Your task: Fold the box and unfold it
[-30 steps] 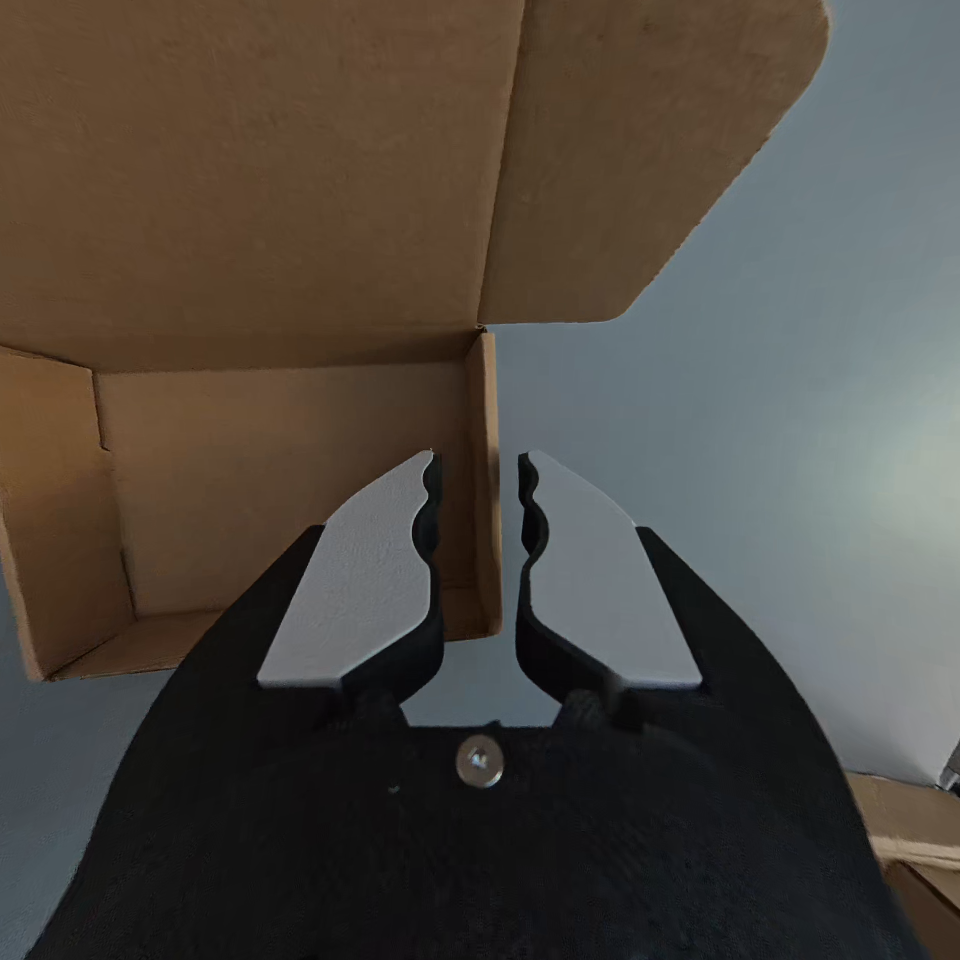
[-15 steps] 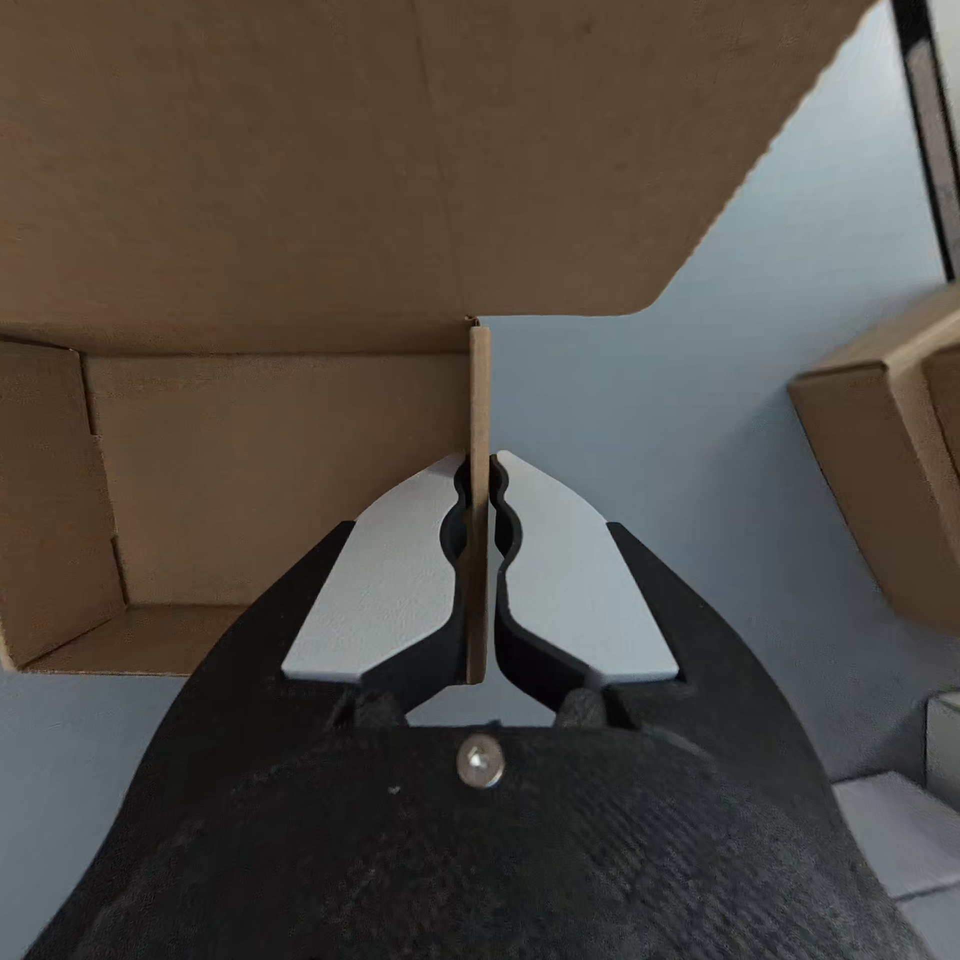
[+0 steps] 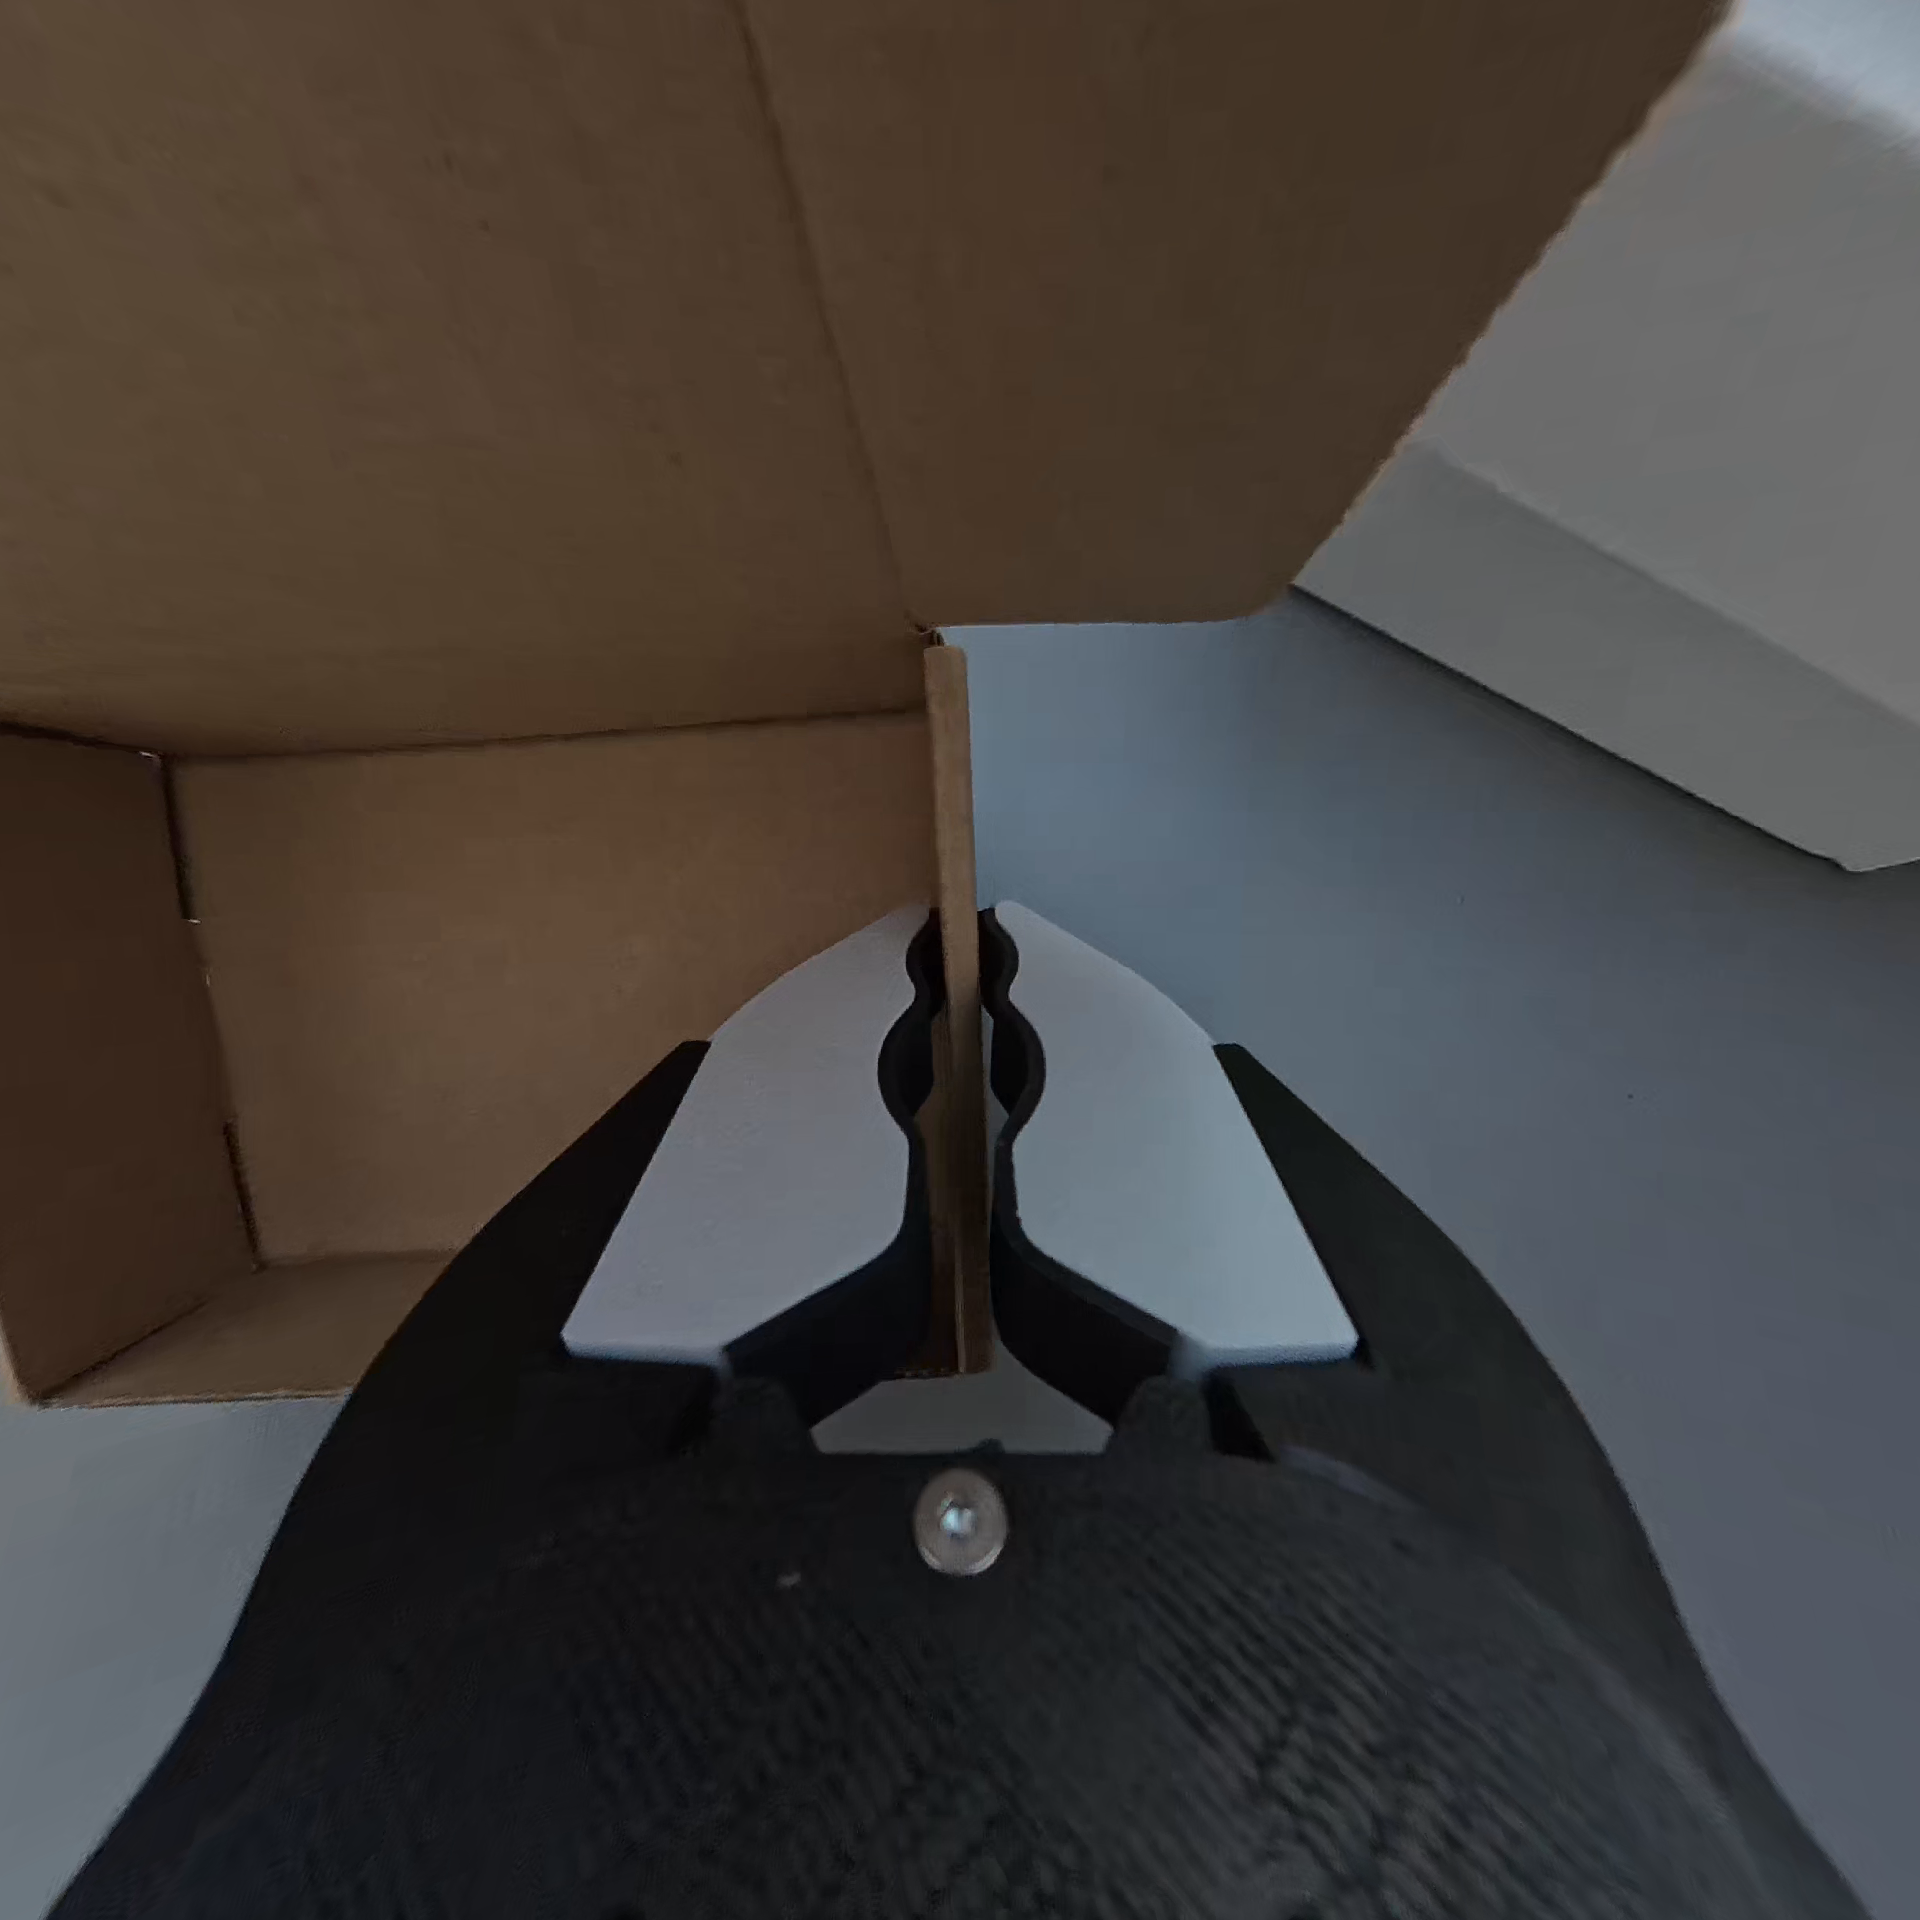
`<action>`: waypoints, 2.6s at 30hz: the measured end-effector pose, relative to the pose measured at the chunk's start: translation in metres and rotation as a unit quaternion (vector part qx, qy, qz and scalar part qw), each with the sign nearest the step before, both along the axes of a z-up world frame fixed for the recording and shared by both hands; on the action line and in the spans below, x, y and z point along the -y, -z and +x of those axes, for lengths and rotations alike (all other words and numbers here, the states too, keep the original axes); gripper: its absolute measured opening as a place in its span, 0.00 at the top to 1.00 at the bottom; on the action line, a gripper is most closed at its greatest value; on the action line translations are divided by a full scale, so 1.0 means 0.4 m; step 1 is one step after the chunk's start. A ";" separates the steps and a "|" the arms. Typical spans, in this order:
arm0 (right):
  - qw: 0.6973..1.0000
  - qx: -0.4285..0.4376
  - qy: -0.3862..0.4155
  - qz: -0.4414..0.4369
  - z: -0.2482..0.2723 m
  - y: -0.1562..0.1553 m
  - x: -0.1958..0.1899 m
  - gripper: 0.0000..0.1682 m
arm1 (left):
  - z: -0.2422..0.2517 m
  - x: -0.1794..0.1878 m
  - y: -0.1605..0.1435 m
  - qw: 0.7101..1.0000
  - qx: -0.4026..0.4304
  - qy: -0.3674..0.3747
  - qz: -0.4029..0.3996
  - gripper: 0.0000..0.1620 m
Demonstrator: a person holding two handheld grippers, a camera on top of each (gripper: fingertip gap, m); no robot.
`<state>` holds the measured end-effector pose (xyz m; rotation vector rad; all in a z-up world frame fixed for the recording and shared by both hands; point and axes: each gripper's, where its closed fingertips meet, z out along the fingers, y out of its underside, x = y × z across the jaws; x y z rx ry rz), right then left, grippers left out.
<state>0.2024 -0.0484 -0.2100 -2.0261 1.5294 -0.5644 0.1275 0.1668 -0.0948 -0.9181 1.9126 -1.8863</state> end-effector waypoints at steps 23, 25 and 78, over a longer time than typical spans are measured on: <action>0.974 0.107 -0.153 0.131 -0.023 -0.116 0.074 0.52 | 0.082 0.070 0.046 0.999 -0.031 0.010 0.034 0.65; 0.965 0.129 -0.186 0.135 -0.016 -0.134 0.083 0.58 | 0.097 0.076 0.056 0.998 -0.019 0.029 0.061 0.65; 0.916 0.274 -0.167 0.241 0.015 -0.259 -0.075 0.96 | 0.234 0.107 0.037 0.962 0.001 -0.202 0.183 0.99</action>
